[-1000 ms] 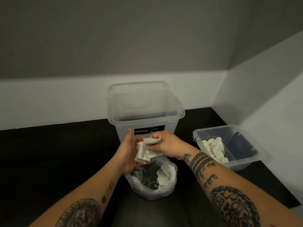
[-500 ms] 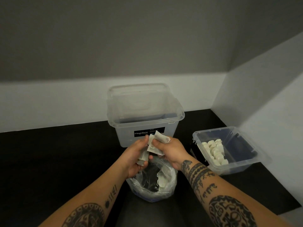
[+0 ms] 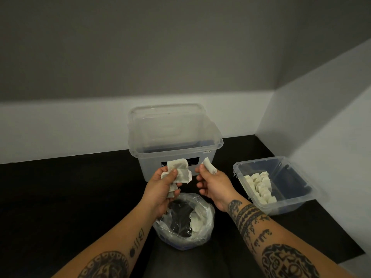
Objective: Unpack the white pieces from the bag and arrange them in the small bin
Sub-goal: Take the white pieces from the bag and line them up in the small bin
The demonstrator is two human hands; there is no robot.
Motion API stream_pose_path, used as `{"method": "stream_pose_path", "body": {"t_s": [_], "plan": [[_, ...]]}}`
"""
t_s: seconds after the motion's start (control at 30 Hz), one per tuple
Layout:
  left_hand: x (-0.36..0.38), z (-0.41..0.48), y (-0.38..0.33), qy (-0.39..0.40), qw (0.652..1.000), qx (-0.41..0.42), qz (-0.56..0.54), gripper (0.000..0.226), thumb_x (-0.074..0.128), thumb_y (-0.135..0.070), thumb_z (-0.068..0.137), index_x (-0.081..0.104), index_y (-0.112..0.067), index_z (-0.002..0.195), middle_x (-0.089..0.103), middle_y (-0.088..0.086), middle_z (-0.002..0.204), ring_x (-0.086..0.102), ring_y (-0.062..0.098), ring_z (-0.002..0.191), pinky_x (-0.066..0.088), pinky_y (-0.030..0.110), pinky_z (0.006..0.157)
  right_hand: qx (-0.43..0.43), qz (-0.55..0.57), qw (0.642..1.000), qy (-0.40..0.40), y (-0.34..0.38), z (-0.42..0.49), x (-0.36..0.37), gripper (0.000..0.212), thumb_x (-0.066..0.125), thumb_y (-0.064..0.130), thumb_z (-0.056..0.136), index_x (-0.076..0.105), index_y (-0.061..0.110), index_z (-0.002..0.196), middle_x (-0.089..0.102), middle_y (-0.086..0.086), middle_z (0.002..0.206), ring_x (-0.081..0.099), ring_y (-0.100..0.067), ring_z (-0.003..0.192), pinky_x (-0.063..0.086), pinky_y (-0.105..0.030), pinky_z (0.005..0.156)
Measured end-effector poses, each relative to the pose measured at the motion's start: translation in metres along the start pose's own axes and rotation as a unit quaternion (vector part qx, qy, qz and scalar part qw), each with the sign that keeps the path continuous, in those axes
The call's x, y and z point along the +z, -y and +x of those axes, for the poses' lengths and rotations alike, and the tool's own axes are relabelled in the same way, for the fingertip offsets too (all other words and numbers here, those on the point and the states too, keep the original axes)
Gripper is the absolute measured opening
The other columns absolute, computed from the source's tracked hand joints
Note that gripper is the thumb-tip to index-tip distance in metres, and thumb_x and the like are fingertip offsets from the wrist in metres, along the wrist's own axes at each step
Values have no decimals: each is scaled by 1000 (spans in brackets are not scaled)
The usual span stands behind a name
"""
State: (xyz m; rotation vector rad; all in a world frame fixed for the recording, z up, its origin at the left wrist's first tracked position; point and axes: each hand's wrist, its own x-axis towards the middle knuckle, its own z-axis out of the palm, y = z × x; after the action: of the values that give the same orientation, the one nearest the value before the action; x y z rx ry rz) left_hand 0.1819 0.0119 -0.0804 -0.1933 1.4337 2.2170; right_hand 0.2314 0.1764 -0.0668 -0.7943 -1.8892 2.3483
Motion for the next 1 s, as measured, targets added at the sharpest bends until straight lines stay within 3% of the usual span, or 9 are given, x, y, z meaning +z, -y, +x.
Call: {"method": "stream_pose_path", "body": {"t_s": [0.17, 0.33, 0.4, 0.47, 0.57, 0.7, 0.8, 0.9, 1.0], "plan": [[8, -2, 5, -2, 1000, 16, -16, 11, 66, -18, 99, 64, -16, 110, 72, 9, 92, 67, 15, 71, 51, 27, 52, -31, -78, 995, 46, -14, -5, 20, 22, 56, 32, 104, 68, 14, 109, 69, -2, 87, 57, -8, 65, 47, -22, 54], [12, -2, 5, 12, 1000, 3, -4, 17, 63, -31, 101, 64, -16, 109, 74, 10, 96, 67, 17, 73, 51, 27, 52, -117, -219, 968, -32, -13, 0, 27, 19, 57, 30, 103, 68, 14, 104, 67, 1, 81, 60, -9, 68, 54, -33, 67], [11, -2, 4, 8, 1000, 5, 4, 20, 60, -36, 102, 63, -17, 108, 74, 9, 96, 66, 18, 74, 50, 27, 51, -148, -254, 955, -39, -8, 0, 26, 21, 57, 30, 103, 68, 13, 107, 65, 6, 79, 59, -6, 69, 48, -26, 64], [10, -1, 3, 6, 1000, 9, 6, 19, 59, -36, 103, 63, -18, 108, 74, 8, 97, 66, 19, 77, 49, 28, 51, -159, -229, 960, -16, -4, -1, 24, 17, 57, 27, 104, 68, 15, 111, 62, 14, 70, 56, 3, 62, 42, -17, 61], [8, -2, 0, 48, 999, -1, 0, 21, 58, -33, 103, 62, -17, 116, 72, 10, 102, 65, 19, 74, 46, 28, 52, -153, -161, 974, 33, 1, -3, 20, 14, 56, 20, 104, 67, 20, 113, 61, 19, 59, 54, 5, 53, 43, -17, 58], [12, -4, -2, 83, 996, -17, -8, 23, 51, -28, 104, 62, -14, 119, 69, 13, 98, 62, 19, 67, 44, 28, 50, -128, -135, 981, 61, 6, -1, 15, 12, 57, 22, 104, 67, 15, 104, 54, 4, 63, 46, -7, 55, 42, -22, 54], [14, -3, -2, 83, 996, -18, 7, 25, 48, -27, 104, 61, -12, 120, 70, 12, 94, 61, 20, 65, 43, 28, 48, -111, -103, 986, 70, 10, 0, 12, 14, 57, 22, 104, 64, 11, 99, 52, 4, 64, 46, -8, 57, 44, -22, 55], [13, -3, -3, 75, 997, -30, 4, 43, 44, -39, 106, 63, -8, 128, 70, 11, 91, 61, 19, 66, 45, 27, 50, -104, -98, 986, 82, 18, -1, 6, 14, 57, 24, 104, 63, 12, 99, 53, 3, 69, 48, -6, 57, 47, -23, 57], [9, -1, -7, 65, 996, -59, -28, 57, 36, -57, 105, 61, -11, 129, 73, 12, 96, 67, 22, 72, 51, 31, 57, -64, -118, 981, 143, 26, -2, -3, 13, 58, 24, 103, 65, 13, 98, 53, 1, 69, 48, -8, 58, 45, -25, 58]]}}
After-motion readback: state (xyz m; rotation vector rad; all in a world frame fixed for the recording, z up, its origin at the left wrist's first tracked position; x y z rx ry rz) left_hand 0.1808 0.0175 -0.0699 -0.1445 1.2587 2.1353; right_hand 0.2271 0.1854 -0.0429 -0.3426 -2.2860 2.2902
